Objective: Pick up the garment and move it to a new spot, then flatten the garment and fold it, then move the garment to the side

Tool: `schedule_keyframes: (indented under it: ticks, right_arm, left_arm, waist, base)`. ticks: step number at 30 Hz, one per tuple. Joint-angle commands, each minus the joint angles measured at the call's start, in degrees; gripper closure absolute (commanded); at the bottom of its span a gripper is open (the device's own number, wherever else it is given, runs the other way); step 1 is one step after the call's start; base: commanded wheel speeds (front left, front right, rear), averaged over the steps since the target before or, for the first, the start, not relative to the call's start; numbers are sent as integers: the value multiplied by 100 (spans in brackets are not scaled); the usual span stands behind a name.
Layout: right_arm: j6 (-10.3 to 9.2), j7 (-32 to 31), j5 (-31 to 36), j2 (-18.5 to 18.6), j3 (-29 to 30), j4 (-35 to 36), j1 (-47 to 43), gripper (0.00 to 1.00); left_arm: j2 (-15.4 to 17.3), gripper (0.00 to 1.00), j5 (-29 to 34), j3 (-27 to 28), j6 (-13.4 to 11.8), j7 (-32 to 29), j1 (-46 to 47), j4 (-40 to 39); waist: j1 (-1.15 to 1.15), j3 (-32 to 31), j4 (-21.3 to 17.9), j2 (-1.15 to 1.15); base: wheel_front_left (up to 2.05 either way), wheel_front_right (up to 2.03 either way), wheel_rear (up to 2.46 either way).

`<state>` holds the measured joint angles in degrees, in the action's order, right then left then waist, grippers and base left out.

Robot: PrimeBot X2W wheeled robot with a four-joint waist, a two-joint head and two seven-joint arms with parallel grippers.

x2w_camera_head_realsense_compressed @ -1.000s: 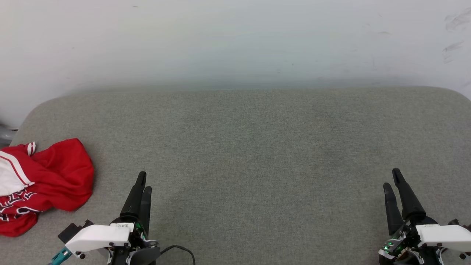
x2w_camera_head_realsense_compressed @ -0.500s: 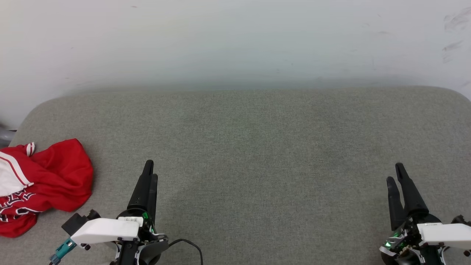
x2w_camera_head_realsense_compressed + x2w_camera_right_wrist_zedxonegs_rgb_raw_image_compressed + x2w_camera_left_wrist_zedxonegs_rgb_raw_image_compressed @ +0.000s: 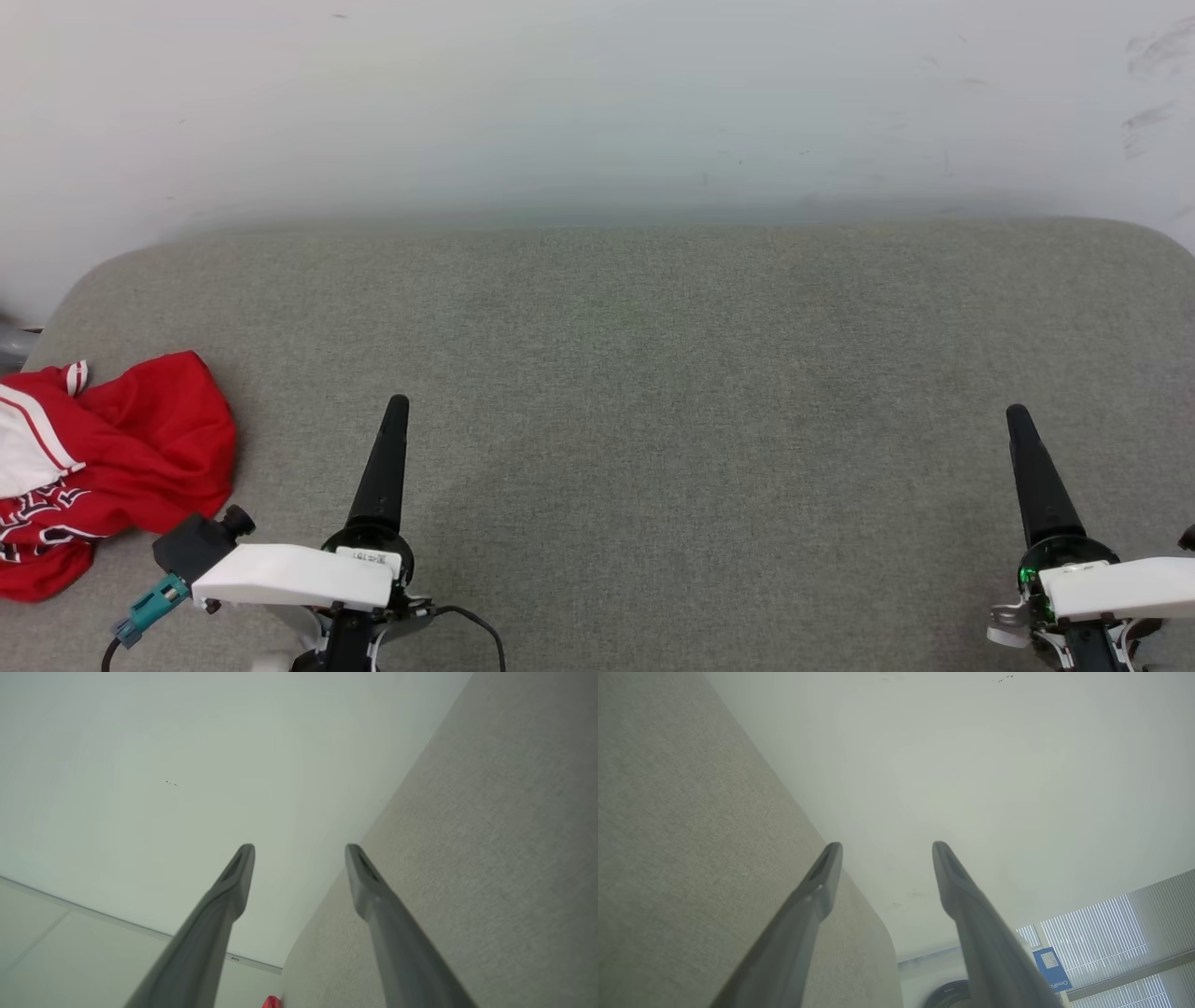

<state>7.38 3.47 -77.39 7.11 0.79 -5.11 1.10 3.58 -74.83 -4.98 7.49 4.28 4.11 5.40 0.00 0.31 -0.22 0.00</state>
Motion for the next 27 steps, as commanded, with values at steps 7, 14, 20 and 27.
schedule_keyframes:
  ticks: [7, 14, 20, 27]
  right_arm:
    - [9, 184, 1535, -4, 51, 26, 4, 0]
    - [10, 225, 3018, -64, 113, 108, -45, 0]
    - [10, 101, 4053, -90, 105, 256, -97, 0]
    - [11, -52, 4862, -114, 151, 456, -162, 0]
  left_arm:
    - [-7, 0, 1369, 131, 0, 163, -40, -17]
    - [-34, 0, 2645, 310, 0, 278, -105, 39]
    - [-50, 0, 3512, 417, -1, 372, -172, -18]
    - [-56, 0, 4390, 409, -37, 475, -196, -68]
  waist:
    - [0, -4, -1, 0]
    - [0, -15, -7, 0]
    - [0, -27, -8, 0]
    - [0, -36, -4, 0]
  base:
    - [0, 0, 0]
    - [0, 0, 0]
    - [0, 0, 0]
    - [0, 0, 0]
